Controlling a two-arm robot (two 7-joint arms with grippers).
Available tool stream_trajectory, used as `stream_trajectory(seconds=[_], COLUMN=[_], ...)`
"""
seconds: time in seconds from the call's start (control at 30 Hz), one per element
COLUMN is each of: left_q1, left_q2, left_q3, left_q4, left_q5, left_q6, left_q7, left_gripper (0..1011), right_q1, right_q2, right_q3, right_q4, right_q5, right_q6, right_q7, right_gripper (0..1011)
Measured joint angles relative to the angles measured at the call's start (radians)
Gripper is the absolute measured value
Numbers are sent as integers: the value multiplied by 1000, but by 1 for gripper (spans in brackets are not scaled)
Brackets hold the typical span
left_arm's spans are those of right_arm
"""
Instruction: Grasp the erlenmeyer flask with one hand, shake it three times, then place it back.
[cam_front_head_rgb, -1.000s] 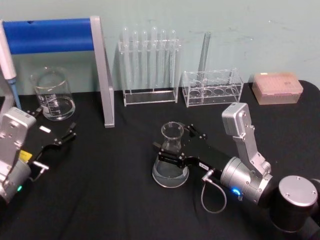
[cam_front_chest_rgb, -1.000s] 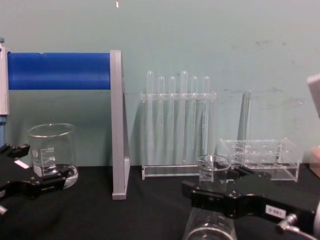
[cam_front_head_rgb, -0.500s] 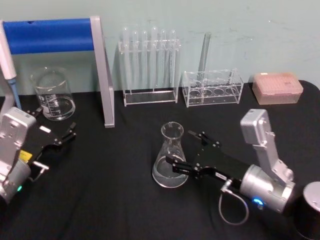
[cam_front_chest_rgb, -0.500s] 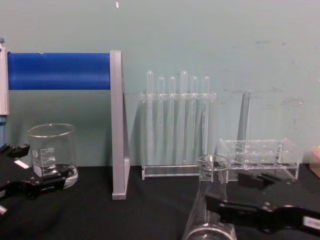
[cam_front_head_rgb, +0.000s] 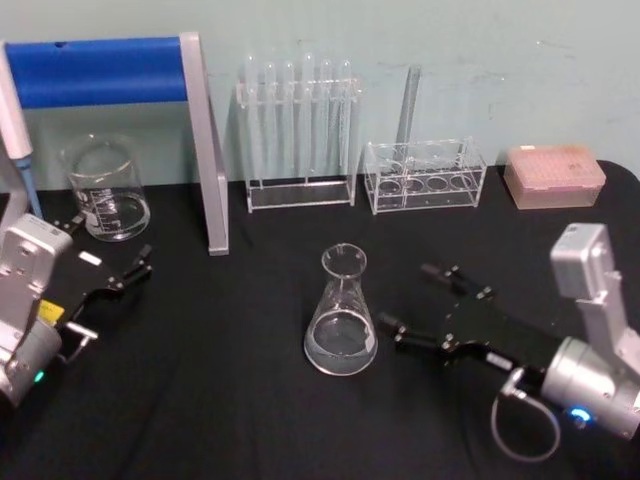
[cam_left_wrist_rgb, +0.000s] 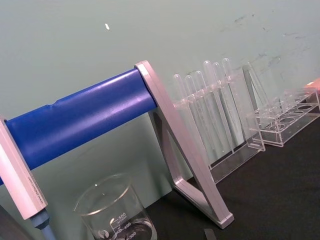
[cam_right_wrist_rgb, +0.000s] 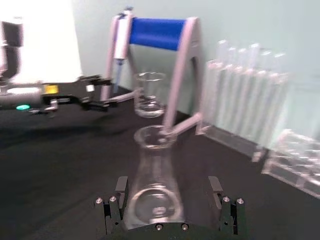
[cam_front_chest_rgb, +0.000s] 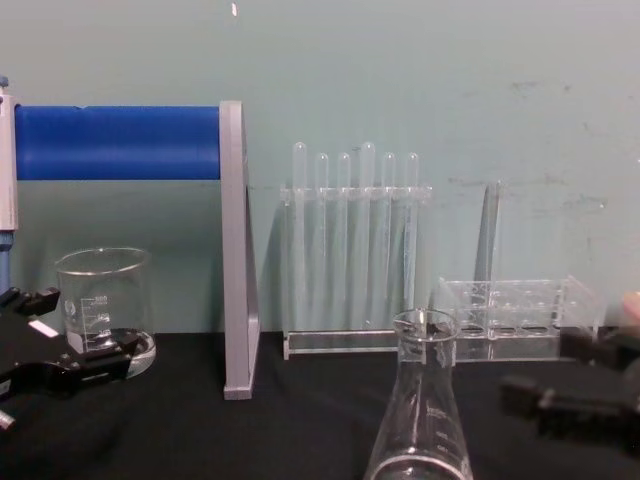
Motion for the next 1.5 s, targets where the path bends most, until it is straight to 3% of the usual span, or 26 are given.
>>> stream_trajectory(seconds=[0.2,0.43,0.73,1.03,1.3,1.5], left_q1=[0,0,0,0,0,0], left_q2=[0,0,0,0,0,0], left_q3=[0,0,0,0,0,0], left_q4=[0,0,0,0,0,0], left_q5=[0,0,0,0,0,0], left_q6=[0,0,0,0,0,0], left_q7=[0,0,0,0,0,0], left_gripper=[1001,1001,1001,1001,1001,1001], right_q1=[0,50,108,142,152,152], right_q2=[-8,-74,-155,-211,-231,-232], right_q3=[49,93,81,53,46,46], right_q4=[4,78,181,261,287,289], right_q5=[-24,-117,-223,-320,-373,-376], right_q6=[-8,-16,-59,-91,-102,-103], right_q7=[-85,-226,-312,-361,-374,-375], right_gripper=[1000,1000,1000,1000,1000,1000])
